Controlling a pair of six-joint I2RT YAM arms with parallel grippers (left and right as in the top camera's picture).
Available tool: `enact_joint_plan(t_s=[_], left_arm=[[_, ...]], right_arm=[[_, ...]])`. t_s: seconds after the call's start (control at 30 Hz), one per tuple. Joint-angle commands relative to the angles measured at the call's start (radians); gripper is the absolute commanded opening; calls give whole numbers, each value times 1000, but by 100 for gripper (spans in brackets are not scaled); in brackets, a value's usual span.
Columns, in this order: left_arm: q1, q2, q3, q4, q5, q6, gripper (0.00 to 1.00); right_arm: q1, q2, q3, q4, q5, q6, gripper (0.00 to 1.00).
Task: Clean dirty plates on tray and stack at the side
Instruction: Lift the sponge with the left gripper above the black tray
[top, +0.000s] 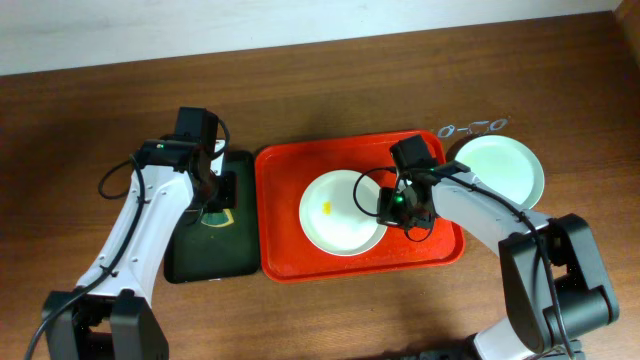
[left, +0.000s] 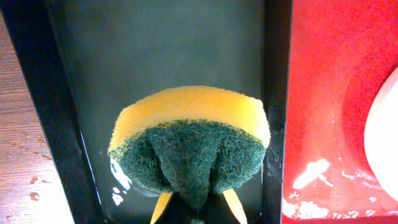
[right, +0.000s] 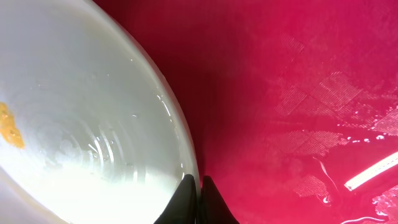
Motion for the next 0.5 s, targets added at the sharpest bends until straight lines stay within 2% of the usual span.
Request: enact_joint_plan(t_s=[0.0, 0.13, 0.47], left_arm=[[-2, -8, 12, 2, -7, 2, 0], [-2, -8, 12, 2, -7, 2, 0], [-2, -8, 12, 2, -7, 2, 0]], right_arm=[[6, 5, 10, -9, -1, 14, 4], [25, 5, 10, -6, -38, 38, 4], [59, 5, 10, 15, 11, 40, 4]])
